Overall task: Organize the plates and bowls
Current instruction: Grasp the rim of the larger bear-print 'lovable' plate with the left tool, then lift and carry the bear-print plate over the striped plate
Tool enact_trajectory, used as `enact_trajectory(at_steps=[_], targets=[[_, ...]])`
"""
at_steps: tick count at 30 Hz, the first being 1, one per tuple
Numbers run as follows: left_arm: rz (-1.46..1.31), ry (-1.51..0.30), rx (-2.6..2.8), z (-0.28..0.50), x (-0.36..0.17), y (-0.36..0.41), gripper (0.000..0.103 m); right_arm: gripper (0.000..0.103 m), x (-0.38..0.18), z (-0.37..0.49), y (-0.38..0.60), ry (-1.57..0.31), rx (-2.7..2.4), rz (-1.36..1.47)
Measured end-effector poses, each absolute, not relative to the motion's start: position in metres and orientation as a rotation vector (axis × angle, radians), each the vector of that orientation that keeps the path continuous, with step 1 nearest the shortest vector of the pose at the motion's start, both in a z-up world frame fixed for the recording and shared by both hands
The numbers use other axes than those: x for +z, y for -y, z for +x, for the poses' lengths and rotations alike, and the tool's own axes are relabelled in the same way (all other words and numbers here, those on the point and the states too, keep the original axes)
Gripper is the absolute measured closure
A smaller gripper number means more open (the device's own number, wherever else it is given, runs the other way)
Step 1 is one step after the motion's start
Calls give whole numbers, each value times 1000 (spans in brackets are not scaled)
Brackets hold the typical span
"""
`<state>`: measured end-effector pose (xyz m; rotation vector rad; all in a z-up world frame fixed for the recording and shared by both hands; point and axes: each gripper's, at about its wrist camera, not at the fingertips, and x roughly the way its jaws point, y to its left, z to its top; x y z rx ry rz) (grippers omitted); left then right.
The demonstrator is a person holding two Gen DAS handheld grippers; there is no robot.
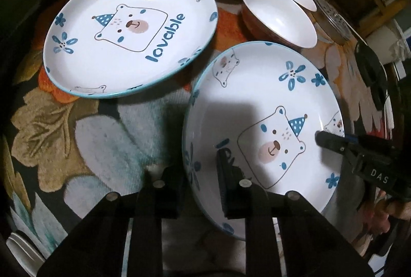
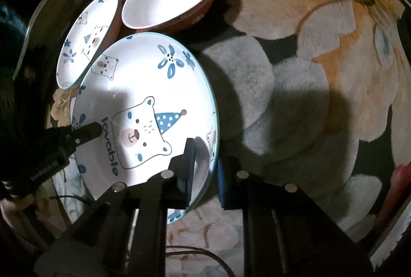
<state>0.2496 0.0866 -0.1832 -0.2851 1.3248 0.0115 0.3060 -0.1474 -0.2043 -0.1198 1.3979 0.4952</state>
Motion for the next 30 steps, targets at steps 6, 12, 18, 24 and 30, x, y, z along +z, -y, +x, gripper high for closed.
enact_trajectory(at_steps=[6, 12, 18, 24, 30], targets=[[-246, -1304, -1, 244, -174, -76, 82, 87, -197, 302, 152, -1369, 503, -139], [-209, -1281, -20, 248, -159, -66, 82, 87, -186, 301, 166, -1357, 497, -94], [-168, -1257, -55, 251, -144, -47, 82, 88, -175, 298, 191, -1346, 483, -50], [-142, -1249, -90, 254, -133, -24, 82, 88, -170, 293, 214, -1349, 461, 14], [-107, -1239, -128, 256, -123, 2, 82, 88, -162, 285, 243, -1349, 433, 88]])
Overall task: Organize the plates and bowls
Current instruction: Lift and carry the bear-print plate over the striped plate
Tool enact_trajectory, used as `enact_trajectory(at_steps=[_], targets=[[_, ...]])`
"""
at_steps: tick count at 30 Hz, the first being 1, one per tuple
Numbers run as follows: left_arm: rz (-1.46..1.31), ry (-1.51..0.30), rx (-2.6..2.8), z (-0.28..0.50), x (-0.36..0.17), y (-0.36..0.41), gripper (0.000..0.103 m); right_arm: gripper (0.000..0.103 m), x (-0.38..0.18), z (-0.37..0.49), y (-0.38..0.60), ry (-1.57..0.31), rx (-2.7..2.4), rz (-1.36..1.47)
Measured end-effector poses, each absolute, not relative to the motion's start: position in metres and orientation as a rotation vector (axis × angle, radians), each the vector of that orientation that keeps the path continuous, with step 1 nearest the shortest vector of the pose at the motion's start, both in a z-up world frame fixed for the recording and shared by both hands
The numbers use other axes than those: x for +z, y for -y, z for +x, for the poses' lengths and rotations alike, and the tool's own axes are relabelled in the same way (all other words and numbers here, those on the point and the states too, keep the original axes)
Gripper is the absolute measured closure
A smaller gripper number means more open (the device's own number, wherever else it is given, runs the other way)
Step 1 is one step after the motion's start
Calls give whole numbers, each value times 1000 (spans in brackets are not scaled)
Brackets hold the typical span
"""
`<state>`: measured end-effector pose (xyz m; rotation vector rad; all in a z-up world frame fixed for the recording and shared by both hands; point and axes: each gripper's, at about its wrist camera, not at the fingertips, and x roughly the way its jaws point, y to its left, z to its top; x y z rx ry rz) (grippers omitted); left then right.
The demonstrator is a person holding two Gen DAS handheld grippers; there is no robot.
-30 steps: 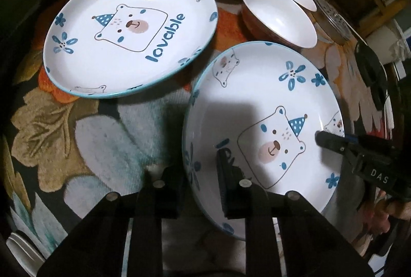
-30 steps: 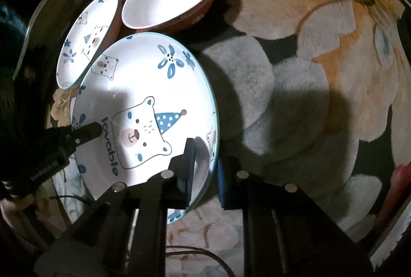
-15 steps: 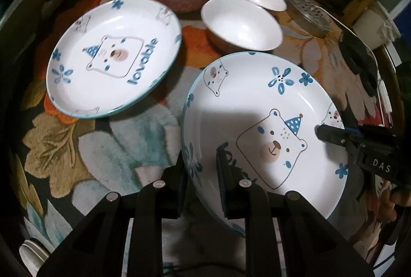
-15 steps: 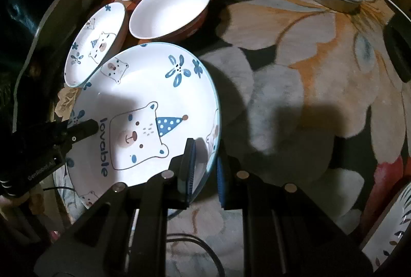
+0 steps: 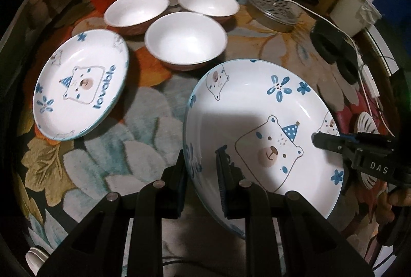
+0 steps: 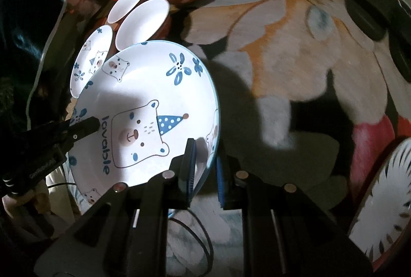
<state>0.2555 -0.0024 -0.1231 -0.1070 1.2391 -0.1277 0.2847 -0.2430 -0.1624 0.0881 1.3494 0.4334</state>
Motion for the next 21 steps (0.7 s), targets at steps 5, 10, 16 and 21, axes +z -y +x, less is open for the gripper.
enact_trajectory(at_steps=[5, 10, 16, 21], targets=[[-73, -1234, -170, 256, -116, 24, 82, 88, -154, 277, 271, -1340, 396, 149], [-43, -1231, -218, 258, -111, 54, 82, 88, -147, 267, 299, -1326, 349, 199], [-7, -1230, -283, 260, -107, 96, 82, 88, -141, 253, 338, -1318, 288, 247], [43, -1235, -350, 259, -108, 140, 82, 88, -139, 240, 374, -1309, 226, 297]])
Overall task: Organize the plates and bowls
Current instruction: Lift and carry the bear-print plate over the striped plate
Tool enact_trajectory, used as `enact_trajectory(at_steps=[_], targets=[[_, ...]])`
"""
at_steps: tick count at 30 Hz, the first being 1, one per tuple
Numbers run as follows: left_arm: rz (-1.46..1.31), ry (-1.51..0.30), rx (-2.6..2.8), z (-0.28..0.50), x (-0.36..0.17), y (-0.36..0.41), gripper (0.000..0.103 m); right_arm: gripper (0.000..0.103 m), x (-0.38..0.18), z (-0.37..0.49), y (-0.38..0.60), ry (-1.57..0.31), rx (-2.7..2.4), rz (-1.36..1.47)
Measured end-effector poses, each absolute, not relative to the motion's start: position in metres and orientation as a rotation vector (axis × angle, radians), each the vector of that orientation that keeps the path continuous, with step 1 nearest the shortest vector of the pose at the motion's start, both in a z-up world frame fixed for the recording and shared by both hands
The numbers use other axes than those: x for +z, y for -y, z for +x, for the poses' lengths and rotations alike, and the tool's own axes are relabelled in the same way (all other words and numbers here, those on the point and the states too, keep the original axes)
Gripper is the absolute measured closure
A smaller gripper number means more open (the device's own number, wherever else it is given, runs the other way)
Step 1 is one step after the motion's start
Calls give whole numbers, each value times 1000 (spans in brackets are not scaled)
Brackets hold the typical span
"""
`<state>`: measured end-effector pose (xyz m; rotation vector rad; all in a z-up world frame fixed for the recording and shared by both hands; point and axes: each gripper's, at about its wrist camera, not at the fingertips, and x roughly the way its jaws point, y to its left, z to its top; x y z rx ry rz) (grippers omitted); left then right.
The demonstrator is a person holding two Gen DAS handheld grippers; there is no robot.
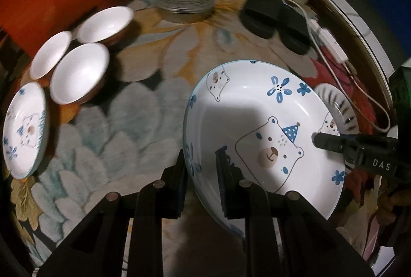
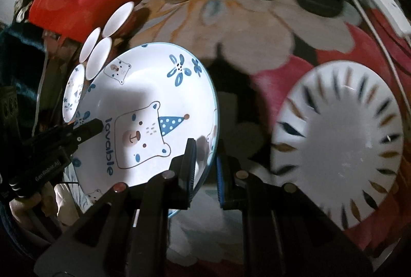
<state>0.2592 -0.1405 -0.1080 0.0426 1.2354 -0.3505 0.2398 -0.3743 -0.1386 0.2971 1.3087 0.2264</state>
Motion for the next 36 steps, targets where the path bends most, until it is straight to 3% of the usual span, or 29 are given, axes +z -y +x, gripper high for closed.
enact_trajectory(at_steps=[16, 36], targets=[[160, -1242, -544, 247, -119, 266, 82, 88, -141, 192, 484, -1297, 35, 433], [254, -1254, -617, 248, -136, 323, 83, 88, -159, 176, 532, -1319, -65, 493]])
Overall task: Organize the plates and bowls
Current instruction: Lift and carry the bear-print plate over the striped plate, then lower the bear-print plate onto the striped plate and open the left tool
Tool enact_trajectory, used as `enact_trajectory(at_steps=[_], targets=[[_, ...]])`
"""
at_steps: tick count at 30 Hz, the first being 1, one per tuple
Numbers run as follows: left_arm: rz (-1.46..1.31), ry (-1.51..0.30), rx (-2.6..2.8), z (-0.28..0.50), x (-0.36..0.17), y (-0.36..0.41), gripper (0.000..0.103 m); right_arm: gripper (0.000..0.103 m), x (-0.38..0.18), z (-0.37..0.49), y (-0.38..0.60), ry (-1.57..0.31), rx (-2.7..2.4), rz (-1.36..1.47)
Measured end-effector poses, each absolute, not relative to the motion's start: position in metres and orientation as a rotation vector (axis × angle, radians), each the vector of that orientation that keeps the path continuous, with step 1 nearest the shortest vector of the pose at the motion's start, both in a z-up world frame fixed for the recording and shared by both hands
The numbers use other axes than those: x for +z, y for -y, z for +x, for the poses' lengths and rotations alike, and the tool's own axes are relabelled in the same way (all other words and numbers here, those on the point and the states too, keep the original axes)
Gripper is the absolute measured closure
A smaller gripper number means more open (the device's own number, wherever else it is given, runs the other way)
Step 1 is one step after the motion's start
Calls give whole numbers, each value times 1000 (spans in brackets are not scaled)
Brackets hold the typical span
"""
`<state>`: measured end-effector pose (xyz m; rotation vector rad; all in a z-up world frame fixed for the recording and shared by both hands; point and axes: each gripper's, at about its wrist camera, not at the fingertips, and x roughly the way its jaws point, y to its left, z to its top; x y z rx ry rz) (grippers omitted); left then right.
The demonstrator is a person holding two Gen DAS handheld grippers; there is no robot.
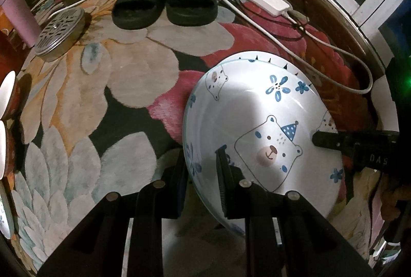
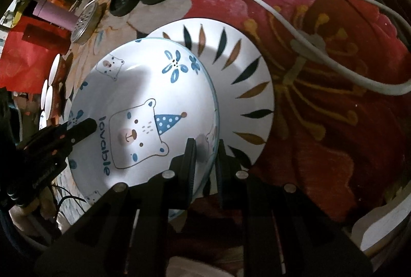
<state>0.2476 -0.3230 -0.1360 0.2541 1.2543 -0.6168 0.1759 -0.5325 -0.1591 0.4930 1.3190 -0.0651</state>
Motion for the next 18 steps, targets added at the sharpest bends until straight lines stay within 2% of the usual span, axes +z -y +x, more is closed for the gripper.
enact_trajectory(at_steps=[18], targets=[[326, -1280, -637, 242, -154, 344, 83, 88, -167, 182, 555, -1306, -139, 500]])
